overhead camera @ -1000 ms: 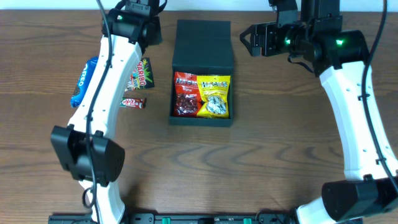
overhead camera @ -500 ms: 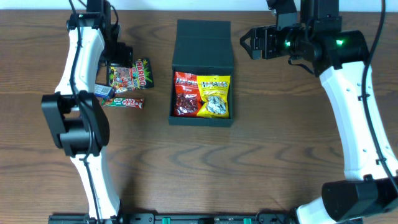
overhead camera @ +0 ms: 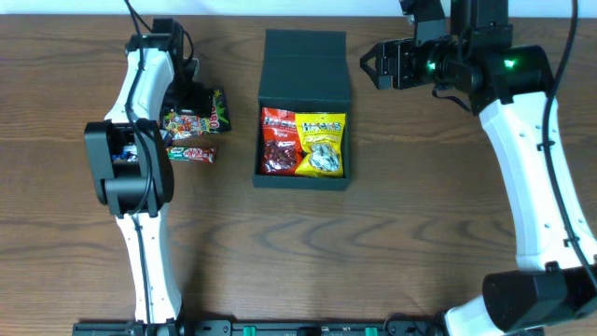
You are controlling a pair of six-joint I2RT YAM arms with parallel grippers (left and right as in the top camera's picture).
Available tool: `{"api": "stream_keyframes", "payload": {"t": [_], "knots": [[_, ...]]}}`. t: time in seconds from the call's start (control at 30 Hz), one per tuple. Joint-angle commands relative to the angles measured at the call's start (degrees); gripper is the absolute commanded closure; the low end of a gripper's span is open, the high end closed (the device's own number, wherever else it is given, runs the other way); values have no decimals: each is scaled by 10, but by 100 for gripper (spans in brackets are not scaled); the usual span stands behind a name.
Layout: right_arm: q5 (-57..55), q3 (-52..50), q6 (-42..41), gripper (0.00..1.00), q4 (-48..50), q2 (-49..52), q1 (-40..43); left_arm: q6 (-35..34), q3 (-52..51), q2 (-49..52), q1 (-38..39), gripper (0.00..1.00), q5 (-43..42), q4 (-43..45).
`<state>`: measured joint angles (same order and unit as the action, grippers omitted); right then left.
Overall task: Pack container
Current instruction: 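Carry the Haribo bag into the green box with the left gripper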
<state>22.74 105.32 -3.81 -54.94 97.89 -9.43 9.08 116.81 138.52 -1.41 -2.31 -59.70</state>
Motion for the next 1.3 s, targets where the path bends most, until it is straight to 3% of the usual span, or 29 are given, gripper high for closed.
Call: {"api": "stream_keyframes", "payload": {"t": [0.0, 0.07, 0.2, 0.37, 0.43, 0.63, 0.83, 0.93, 1.13, 1.27], "knots": [[7, 0, 9, 18, 0, -8, 4, 5, 0, 25, -2, 5, -1, 0], [7, 0, 9, 17, 0, -8, 4, -1, 0, 34, -2, 0, -1, -1], [7, 0, 9, 17, 0, -8, 4, -2, -1, 44, -2, 24, -3, 0], [7, 0, 9, 17, 4, -8, 4, -3, -1, 44, -2, 65, -3, 0], [7, 0, 9, 16, 5, -8, 4, -6, -1, 44, -2, 75, -3, 0], [6, 0, 9, 16, 12, -8, 4, -64, 14, 42, -1, 85, -3, -10], [6, 1, 9, 16, 23, -8, 9, -130, 114, 42, 6, 89, -3, -64], [6, 1, 9, 16, 25, -10, 12, -194, 183, 42, 13, 94, -3, -101], [6, 1, 8, 15, 24, -35, 45, -345, 318, 42, 48, 94, -5, -185], [6, 1, -15, 12, 19, -67, 89, -498, 368, 42, 94, 94, -48, -243]]}}
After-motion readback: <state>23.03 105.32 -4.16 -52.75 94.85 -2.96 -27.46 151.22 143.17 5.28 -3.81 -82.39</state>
